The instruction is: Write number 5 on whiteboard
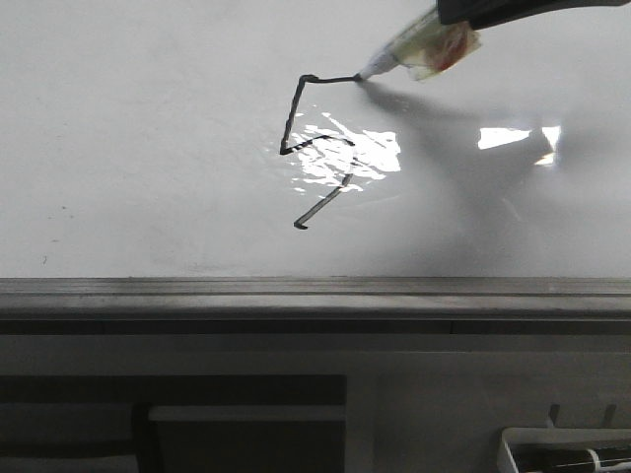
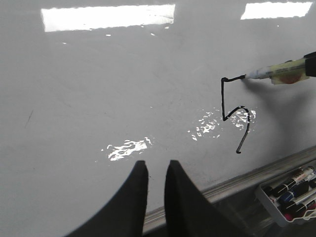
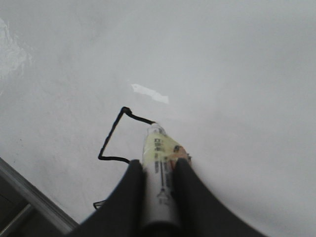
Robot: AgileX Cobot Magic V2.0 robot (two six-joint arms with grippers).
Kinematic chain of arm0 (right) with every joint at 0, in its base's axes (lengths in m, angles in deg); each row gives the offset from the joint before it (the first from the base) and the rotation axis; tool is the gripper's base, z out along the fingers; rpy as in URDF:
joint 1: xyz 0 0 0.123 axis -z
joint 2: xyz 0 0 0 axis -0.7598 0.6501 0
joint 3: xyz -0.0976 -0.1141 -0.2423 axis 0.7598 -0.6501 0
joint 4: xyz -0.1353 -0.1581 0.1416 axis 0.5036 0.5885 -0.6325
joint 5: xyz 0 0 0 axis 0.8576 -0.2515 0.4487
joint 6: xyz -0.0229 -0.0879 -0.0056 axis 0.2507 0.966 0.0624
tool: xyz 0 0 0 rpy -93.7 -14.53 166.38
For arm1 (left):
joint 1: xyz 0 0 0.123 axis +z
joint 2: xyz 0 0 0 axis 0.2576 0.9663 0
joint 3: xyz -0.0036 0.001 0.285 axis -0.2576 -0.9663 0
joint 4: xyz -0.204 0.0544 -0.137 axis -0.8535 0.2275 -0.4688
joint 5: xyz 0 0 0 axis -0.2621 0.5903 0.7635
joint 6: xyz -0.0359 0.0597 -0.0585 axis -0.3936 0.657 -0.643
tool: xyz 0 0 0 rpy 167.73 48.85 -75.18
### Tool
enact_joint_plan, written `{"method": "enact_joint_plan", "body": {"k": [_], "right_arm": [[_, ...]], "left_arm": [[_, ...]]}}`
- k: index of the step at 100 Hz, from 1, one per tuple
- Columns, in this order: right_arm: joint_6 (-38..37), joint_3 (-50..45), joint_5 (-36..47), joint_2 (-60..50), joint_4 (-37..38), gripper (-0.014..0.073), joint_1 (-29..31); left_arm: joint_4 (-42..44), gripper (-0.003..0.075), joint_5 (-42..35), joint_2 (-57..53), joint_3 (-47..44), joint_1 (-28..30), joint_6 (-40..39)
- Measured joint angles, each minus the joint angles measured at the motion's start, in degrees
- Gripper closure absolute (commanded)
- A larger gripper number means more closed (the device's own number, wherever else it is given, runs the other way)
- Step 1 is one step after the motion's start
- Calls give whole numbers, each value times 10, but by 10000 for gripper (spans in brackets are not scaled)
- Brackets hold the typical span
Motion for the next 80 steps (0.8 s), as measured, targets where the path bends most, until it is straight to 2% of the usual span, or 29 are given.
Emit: {"method": "enact_joint_plan", "body": {"k": [15,39,48,64,74,80], "right_arm": [[0,0,-25,-16,0,633,26],[0,0,-30,-23,-1,634,30],[-1,5,-56,-38,2,634,30],[9,28,-111,-91,10,634,-6],[34,34,-144,-116,11,634,-39],[52,34,-174,-123,13,635,-61]], "left_arm": [[0,660,0,0,0,0,0],[0,660,0,0,0,0,0],[-5,660,0,0,0,0,0],[-35,652,0,0,0,0,0],[-61,600,2,0,0,0,9],[-86,522,7,0,0,0,46]]}}
